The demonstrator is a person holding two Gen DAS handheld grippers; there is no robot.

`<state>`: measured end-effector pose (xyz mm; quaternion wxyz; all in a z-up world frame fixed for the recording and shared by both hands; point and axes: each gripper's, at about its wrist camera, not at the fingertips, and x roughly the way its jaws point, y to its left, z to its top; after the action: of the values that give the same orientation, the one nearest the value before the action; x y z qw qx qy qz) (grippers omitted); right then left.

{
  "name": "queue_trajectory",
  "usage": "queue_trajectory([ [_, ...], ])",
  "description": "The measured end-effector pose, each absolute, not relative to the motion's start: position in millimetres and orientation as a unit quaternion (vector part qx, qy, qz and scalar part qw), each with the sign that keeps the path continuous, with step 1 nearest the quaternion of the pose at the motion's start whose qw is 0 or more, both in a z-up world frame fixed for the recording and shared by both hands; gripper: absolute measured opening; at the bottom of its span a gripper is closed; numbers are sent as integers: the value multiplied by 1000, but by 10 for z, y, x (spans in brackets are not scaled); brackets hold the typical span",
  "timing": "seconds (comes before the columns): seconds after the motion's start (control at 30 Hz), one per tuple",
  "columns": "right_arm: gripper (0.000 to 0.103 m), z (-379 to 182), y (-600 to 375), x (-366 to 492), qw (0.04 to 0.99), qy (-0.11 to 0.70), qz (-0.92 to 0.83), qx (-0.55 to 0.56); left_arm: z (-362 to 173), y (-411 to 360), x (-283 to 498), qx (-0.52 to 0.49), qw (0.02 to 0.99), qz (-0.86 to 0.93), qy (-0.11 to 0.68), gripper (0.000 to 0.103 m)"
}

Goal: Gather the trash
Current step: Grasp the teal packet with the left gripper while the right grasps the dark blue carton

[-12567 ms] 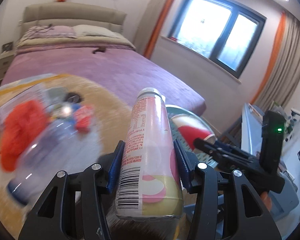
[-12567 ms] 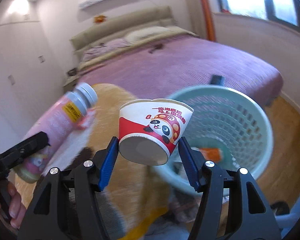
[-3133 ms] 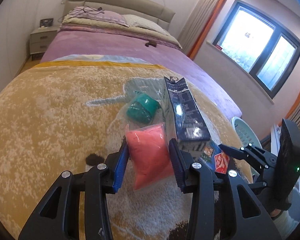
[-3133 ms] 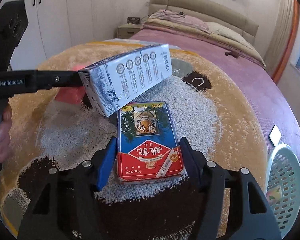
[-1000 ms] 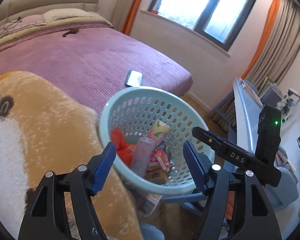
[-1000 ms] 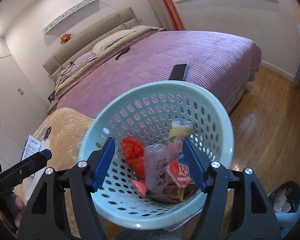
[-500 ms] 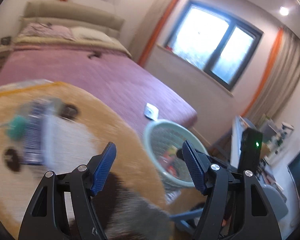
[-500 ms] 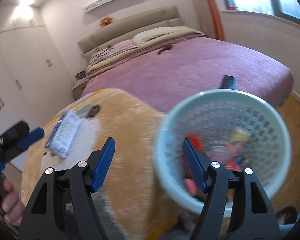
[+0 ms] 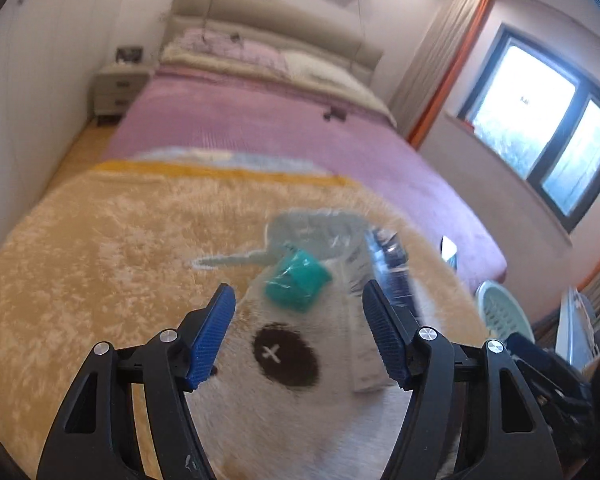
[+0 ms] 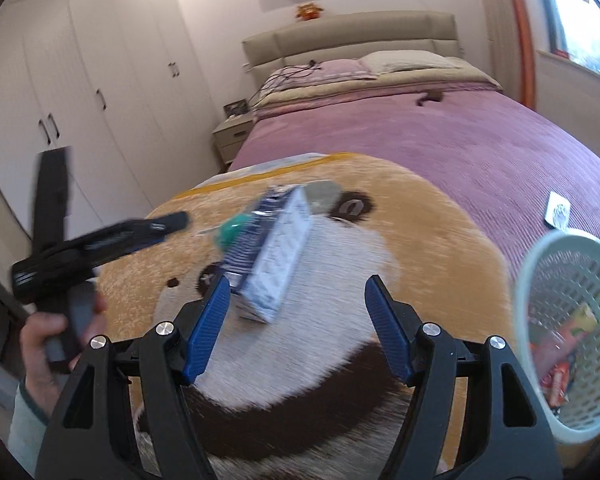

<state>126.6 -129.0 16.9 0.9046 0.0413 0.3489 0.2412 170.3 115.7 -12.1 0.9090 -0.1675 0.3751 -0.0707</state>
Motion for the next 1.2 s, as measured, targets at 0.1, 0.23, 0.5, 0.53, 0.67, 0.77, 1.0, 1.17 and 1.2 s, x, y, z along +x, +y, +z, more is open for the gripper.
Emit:
queue_trajectory([
  [0.1,66,121,-1009,1312,901,356,248,24,-270,1141,1915,-137,904,-85,396,64],
  [0.23,66,23,-733,1381,899,368,239,6,-431,1090,2157,-104,902,-79,412,64],
  [0.5,66,-58,-594,1531,900,375,223,9,-505,1113,2182,-75,909,-70,403,48],
  [0.53,66,-66,-571,1548,900,376,221,8,-505,1124,2173,-77,910,-68,402,47],
  [0.67,66,-114,-531,1625,901,380,207,7,-485,1310,2136,-110,911,-53,393,46],
  [0.77,66,-206,-507,1687,900,388,196,9,-479,1482,2099,-129,913,-38,385,46],
  [1.0,66,-320,-349,1777,910,383,155,-10,-421,1541,1991,-121,922,-18,367,46],
  [1.17,56,-312,-368,1730,918,367,146,-22,-395,1600,1960,-134,922,-18,362,46],
  [1.2,45,-321,-356,1701,919,366,146,-25,-389,1606,1962,-135,923,-17,360,46],
])
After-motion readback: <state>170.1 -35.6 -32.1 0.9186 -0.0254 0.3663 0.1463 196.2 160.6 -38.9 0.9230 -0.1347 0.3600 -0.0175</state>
